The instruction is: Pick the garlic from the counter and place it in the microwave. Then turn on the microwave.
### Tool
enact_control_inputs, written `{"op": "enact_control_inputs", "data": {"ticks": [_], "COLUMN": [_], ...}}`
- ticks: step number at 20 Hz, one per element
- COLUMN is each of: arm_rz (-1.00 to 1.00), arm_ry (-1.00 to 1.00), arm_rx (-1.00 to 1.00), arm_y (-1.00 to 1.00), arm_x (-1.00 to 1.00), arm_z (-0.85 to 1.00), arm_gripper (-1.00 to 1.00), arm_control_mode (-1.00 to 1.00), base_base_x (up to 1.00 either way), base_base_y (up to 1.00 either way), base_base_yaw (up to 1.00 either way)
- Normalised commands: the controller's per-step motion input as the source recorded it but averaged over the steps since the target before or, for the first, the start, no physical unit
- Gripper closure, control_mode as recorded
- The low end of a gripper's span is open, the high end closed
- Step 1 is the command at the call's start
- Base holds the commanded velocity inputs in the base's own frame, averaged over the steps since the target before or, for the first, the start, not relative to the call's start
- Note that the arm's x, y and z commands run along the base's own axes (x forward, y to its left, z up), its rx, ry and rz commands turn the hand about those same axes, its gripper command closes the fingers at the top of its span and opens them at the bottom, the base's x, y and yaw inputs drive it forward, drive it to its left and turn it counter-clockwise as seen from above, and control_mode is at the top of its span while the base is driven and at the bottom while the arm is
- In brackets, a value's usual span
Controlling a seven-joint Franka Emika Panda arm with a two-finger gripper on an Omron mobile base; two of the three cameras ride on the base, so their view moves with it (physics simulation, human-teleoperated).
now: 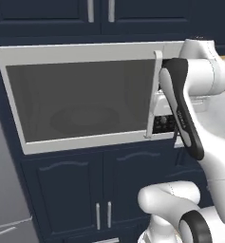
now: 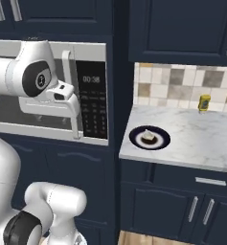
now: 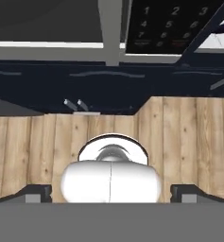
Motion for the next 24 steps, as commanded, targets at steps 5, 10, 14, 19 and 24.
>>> {"op": "enact_control_inputs", "data": {"ticks": [5,10,14,19,24], "arm_rz": [0.00,0.00,0.00,0.00,0.03], "arm_ry": [0.00,0.00,0.00,0.00,-0.04], "arm_rx": [0.00,0.00,0.00,0.00,0.00], "arm_y": [0.00,0.00,0.00,0.00,-0.01], "arm_x": [0.00,0.00,0.00,0.00,-0.25], "arm_z": [0.00,0.00,0.00,0.00,0.00], "arm_gripper": [-1.00,-1.00,-1.00,-1.00,-1.00], "arm_control_mode": [1.00,1.00,1.00,1.00,-1.00], "base_base_x": [0.09,0.22,0.38,0.30,-0.03], "base_base_y": [-0.56,-0.37,-0.35,-0.37,-0.11], "base_base_yaw": [0.08,0.03,0.03,0.05,0.02]}}
